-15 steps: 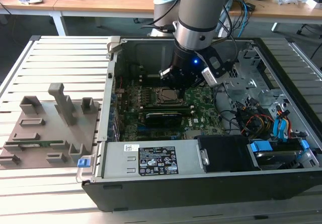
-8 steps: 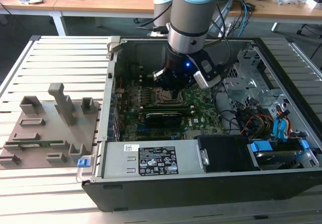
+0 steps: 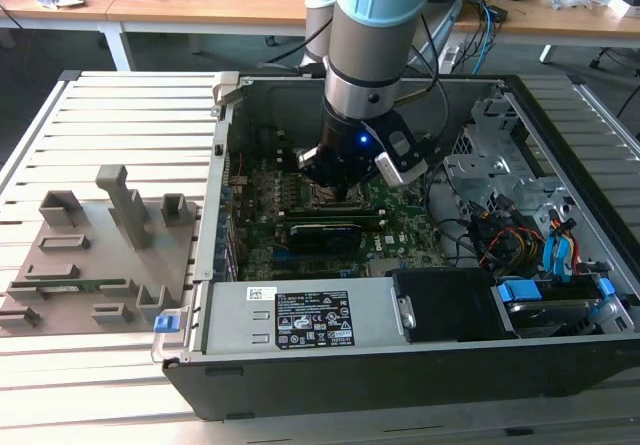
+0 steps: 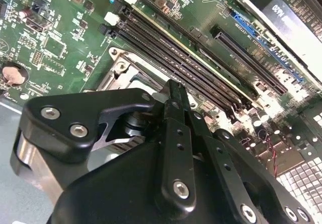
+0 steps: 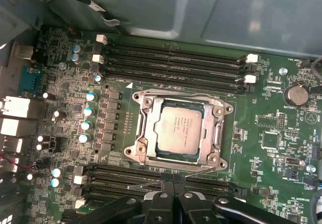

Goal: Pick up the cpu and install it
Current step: 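Install the second cpu locking lever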

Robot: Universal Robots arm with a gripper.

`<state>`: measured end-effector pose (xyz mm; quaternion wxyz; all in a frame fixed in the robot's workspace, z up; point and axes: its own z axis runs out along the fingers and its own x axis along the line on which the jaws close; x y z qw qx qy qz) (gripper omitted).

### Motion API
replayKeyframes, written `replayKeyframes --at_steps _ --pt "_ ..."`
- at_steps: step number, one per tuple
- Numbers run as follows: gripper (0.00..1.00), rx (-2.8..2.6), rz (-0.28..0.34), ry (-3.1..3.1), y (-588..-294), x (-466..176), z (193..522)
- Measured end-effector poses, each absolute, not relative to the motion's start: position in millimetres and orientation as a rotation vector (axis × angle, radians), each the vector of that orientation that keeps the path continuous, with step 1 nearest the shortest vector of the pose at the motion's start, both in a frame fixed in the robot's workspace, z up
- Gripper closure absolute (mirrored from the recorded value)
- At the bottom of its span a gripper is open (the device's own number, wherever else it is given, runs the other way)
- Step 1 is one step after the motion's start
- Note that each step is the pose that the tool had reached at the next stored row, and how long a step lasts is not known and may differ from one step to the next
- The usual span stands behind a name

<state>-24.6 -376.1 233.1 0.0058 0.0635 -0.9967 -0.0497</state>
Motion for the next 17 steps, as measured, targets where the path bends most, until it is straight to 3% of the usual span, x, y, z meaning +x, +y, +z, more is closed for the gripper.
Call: replayKeyframes --at_steps 9,17 --pt "0.89 0.199 -0.167 -3.119 -376.1 -39.2 216.3" --pt "0.89 0.2 -0.251 -3.117 -376.1 -67.8 207.4"
